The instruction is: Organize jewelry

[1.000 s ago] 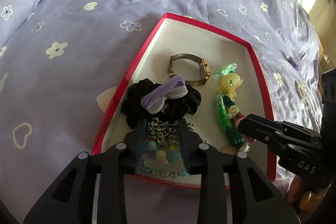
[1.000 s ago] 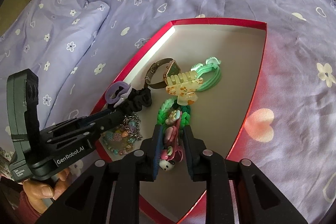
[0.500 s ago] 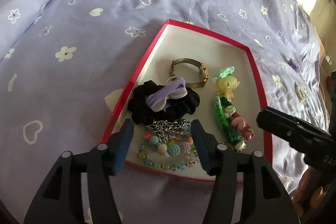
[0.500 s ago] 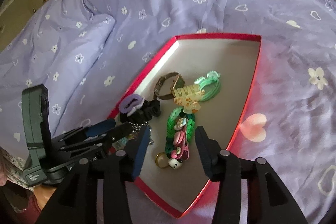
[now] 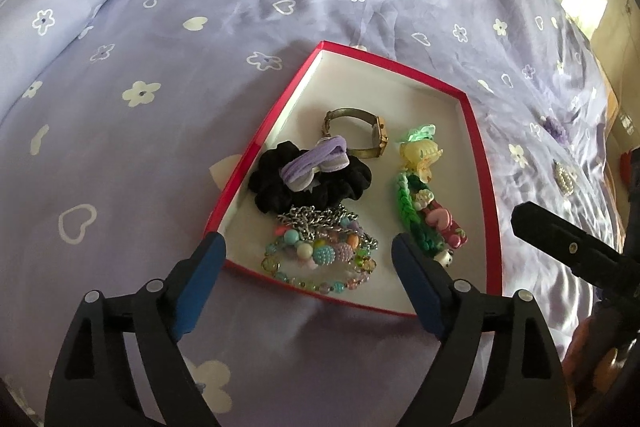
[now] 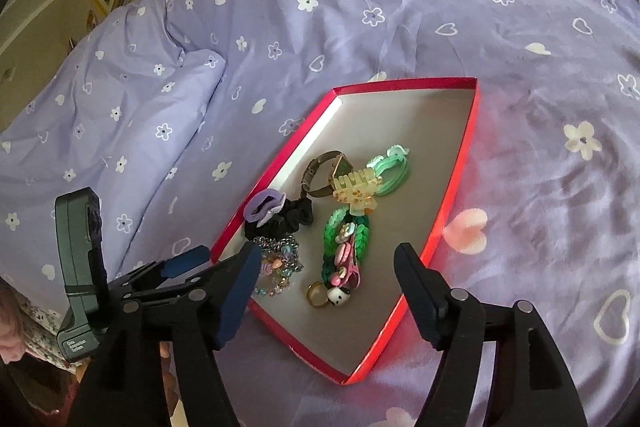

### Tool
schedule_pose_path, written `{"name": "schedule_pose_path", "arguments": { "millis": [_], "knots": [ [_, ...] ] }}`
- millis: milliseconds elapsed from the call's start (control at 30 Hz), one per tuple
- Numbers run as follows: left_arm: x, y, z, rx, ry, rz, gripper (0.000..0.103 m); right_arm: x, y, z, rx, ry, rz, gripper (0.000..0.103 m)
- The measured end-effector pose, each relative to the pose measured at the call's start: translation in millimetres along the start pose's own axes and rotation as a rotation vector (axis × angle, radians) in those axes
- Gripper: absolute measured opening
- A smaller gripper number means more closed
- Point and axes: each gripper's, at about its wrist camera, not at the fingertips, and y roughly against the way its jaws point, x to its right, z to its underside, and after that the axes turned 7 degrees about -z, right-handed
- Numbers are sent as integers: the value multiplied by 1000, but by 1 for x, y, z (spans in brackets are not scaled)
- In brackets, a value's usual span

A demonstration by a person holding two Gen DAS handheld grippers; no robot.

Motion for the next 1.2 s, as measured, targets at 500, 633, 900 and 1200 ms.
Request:
{"name": "schedule_pose_path", "arguments": {
  "millis": [500, 633, 900, 1200],
  "knots": [
    [-2, 35, 26, 50, 18, -64, 93, -2, 23, 28, 50, 25, -16, 86],
    [0, 47, 35, 68, 7, -83, 93, -7, 33, 40, 72, 61, -2, 88],
    [4, 65, 51, 95, -1, -104, 97, -22, 51, 51, 103, 133, 38, 92],
    [13, 101, 52, 177, -53, -124, 98, -44, 78, 48, 111, 239, 80, 97]
  ]
}}
